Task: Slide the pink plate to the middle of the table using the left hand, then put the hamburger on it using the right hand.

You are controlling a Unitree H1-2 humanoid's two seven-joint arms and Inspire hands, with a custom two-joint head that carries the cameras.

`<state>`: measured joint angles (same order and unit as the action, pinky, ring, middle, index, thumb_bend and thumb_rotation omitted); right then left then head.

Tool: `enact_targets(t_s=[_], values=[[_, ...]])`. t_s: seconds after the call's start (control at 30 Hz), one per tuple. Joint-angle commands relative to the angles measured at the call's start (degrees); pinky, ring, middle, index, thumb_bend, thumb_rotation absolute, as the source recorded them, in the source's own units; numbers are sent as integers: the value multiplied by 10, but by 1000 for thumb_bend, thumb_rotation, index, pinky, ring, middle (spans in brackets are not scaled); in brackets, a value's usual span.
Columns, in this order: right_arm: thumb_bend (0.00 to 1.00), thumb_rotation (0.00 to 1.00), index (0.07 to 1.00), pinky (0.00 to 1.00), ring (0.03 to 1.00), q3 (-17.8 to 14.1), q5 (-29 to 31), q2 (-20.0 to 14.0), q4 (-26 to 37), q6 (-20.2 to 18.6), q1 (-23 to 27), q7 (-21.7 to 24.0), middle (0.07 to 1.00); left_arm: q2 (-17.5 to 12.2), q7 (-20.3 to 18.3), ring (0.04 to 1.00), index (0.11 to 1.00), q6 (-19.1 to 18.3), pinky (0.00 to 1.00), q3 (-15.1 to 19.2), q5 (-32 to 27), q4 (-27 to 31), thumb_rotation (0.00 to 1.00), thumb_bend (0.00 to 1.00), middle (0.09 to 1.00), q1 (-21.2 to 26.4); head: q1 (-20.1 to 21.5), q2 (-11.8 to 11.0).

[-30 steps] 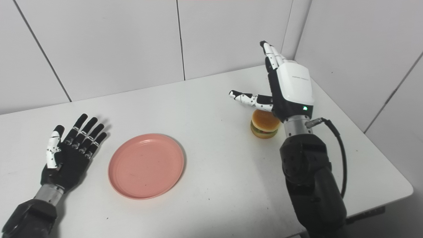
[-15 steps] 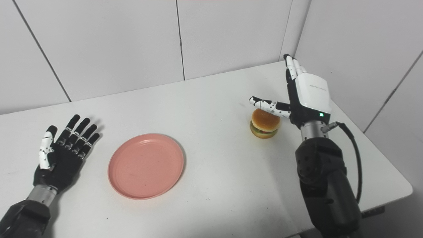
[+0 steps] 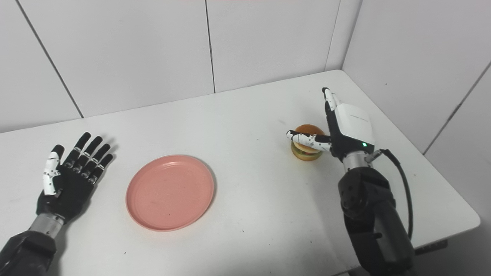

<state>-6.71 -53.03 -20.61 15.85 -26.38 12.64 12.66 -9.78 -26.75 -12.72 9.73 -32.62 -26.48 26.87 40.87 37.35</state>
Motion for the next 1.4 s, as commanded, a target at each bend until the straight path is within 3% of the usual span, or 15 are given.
enact_targets(t_s=[0.0,0.4,1.1,1.27,1.37], values=[[1000,732,970,781,913,2,-4,-5,4,-4,19,-3,944,-9,34,942,953,-64,976,-5,21,-32,1000,381,954,-45,0,0],[1000,674,984,745,900,15,-5,2,-36,-5,33,-8,952,-5,47,924,936,-82,952,-4,21,-3,1000,379,937,-53,-4,6],[1000,610,992,841,946,-13,-19,9,-72,-5,42,5,967,-9,40,932,946,-80,968,-4,19,-4,1000,379,946,-53,-6,16],[992,592,985,813,929,-11,-21,9,-79,-5,43,6,951,-9,38,930,943,-81,961,-5,18,0,1000,379,943,-55,-5,17],[983,584,950,737,871,-2,-23,8,-87,-5,44,2,917,-8,40,925,939,-83,958,-5,18,4,1000,379,938,-56,-6,17]])
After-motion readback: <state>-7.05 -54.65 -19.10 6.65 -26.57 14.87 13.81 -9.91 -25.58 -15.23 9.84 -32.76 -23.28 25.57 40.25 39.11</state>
